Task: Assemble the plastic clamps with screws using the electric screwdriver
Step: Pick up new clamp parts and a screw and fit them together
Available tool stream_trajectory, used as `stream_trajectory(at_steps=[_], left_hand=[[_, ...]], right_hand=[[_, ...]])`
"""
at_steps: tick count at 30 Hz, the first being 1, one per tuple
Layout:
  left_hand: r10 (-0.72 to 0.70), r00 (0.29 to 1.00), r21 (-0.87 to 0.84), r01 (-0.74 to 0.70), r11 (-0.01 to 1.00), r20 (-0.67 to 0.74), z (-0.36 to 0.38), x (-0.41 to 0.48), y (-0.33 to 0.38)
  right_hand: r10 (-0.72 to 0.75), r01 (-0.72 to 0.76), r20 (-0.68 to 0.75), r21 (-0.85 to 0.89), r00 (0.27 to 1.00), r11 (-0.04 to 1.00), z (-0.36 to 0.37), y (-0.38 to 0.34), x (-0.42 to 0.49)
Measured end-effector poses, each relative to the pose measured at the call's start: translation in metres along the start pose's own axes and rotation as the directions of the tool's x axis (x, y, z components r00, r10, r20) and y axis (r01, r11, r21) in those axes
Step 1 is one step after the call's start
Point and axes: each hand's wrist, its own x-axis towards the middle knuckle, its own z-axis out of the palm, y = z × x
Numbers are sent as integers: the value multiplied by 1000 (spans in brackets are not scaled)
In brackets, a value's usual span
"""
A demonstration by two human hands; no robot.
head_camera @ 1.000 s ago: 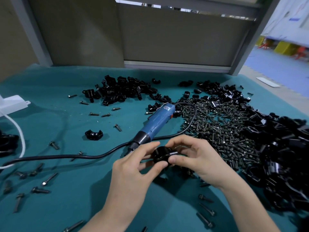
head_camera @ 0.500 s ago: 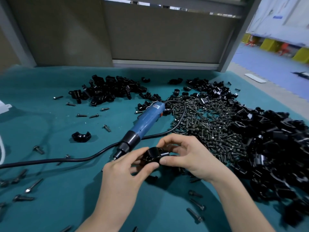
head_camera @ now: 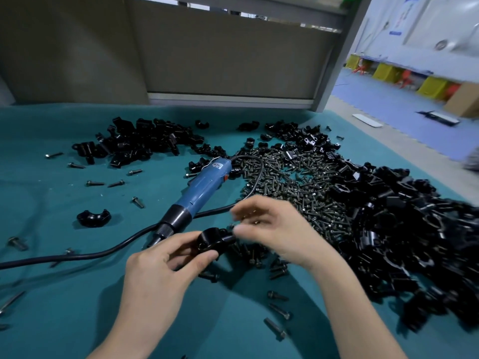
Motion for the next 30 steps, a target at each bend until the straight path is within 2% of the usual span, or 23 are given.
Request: stream_trajectory(at_steps=[2,3,4,6,8,11,18,20,22,25,27,30], left_hand=[[-8,1000,19,9,1000,-11,1,-1,1],[-10,1000,27,10,1000,-8,1,-2,1],[-11,1000,30,11,999,-2,2,-2,1],[-9,1000,37,9,999,8,2,-3,2],[-7,1000,48,6,999,7,1,-4,4],[-3,1000,51,3,999,7,0,-4,4],[21,1000,29,-22,999,19,0,-5,4],[18,1000,20,-18,1000,16,0,-4,3],[15,1000,21,-15,1000,15,0,-4,2],[26,1000,8,-26,1000,14,1,-3,2],[39,999,10,-39,999,7,2,-2,2],[69,998,48,-68,997,-16,3,-1,-1]], right_hand=[[-20,-77,-278,-336,960,939,-16,4,0],[-18,-189,-411,-457,911,869,-23,8,0],[13,-322,-520,-508,854,799,-30,13,0],[129,-528,-639,-487,758,696,-37,26,1],[206,-616,-673,-452,710,645,-37,32,3],[201,-630,-695,-442,690,638,-36,35,6],[215,-600,-631,-492,745,631,-38,37,6],[209,-570,-608,-493,766,657,-38,36,6],[117,-475,-602,-480,790,738,-36,30,5],[-62,-168,-539,-367,840,915,-22,7,2],[-154,50,-426,-245,892,968,-7,-11,-2],[-273,229,-179,-231,945,945,22,-25,-8]])
